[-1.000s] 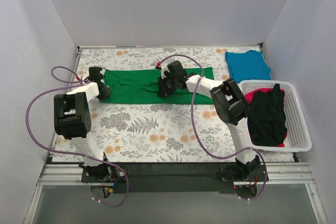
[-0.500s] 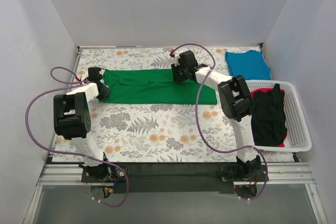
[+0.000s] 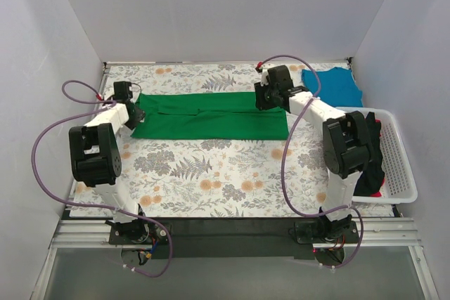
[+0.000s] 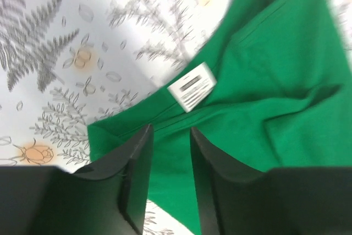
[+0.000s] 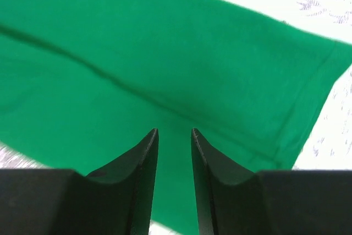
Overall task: Fold and stack the t-shirts
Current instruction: Fold the tshirt
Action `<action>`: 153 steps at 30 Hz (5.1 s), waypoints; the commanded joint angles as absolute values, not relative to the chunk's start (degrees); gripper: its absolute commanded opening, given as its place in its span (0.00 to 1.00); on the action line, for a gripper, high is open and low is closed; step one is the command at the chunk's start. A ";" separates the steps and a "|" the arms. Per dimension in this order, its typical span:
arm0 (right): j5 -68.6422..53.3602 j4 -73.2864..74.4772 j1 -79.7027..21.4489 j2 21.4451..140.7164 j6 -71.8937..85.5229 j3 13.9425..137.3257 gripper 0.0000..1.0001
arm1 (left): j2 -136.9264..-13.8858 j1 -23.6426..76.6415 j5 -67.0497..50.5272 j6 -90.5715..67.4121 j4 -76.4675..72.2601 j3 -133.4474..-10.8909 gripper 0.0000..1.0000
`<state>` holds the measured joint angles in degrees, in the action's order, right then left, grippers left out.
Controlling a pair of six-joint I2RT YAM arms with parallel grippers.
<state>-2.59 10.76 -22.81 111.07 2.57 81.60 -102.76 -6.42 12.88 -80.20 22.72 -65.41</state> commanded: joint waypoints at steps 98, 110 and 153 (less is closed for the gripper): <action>-18.30 44.91 -62.05 112.34 3.08 84.04 0.37 | -144.06 21.62 5.53 -59.24 22.50 -119.01 0.69; -2.30 43.95 -53.00 97.03 3.69 71.81 0.41 | -128.68 21.53 12.56 -62.75 20.74 -116.55 0.84; -0.28 37.79 -63.02 106.37 29.97 83.42 0.41 | -58.89 21.18 11.35 -82.09 49.39 -49.92 0.89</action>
